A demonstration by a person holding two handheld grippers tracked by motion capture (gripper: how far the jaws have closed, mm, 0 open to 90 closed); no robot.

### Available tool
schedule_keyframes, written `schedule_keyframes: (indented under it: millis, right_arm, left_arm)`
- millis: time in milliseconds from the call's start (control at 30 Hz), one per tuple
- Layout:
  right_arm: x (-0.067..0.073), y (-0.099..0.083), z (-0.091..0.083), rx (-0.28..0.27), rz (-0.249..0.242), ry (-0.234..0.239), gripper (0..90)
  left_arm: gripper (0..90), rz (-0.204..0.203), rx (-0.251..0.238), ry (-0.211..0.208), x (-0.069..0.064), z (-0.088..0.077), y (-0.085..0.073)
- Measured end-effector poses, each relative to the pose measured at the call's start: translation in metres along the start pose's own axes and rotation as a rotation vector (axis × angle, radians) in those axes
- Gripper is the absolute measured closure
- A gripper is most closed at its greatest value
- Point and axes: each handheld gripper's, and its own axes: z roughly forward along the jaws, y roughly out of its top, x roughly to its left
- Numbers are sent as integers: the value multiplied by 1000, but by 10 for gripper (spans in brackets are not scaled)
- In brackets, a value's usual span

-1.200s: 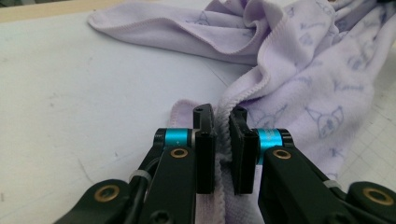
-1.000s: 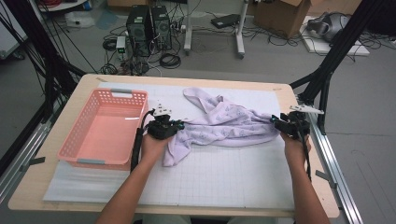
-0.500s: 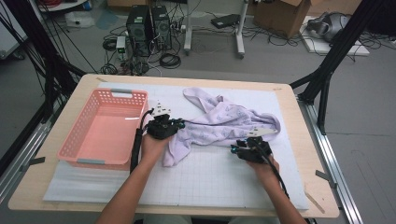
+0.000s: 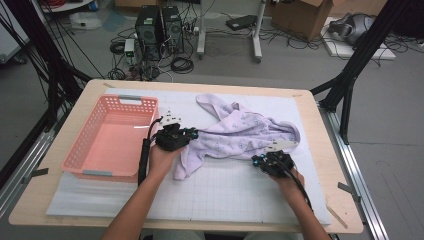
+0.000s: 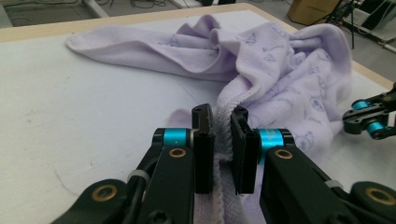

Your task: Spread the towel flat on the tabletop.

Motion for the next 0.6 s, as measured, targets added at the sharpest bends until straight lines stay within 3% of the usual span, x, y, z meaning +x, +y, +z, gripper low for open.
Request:
schedule_keyframes:
  millis: [233, 367, 500, 600]
  right_arm:
    - [-29, -48, -66, -50, 126, -35, 876]
    - [-44, -66, -99, -89, 187, -82, 877]
    - [-61, -64, -121, -144, 231, -169, 876]
    - [-76, -47, -120, -184, 268, -230, 876]
  left_arm:
    - [814, 20, 0, -41, -14, -2, -9]
    - [813, 12, 5, -107, -25, -4, -16]
    - [813, 45, -13, -165, -40, -2, -14]
    - [814, 50, -13, -143, -39, 5, -11]
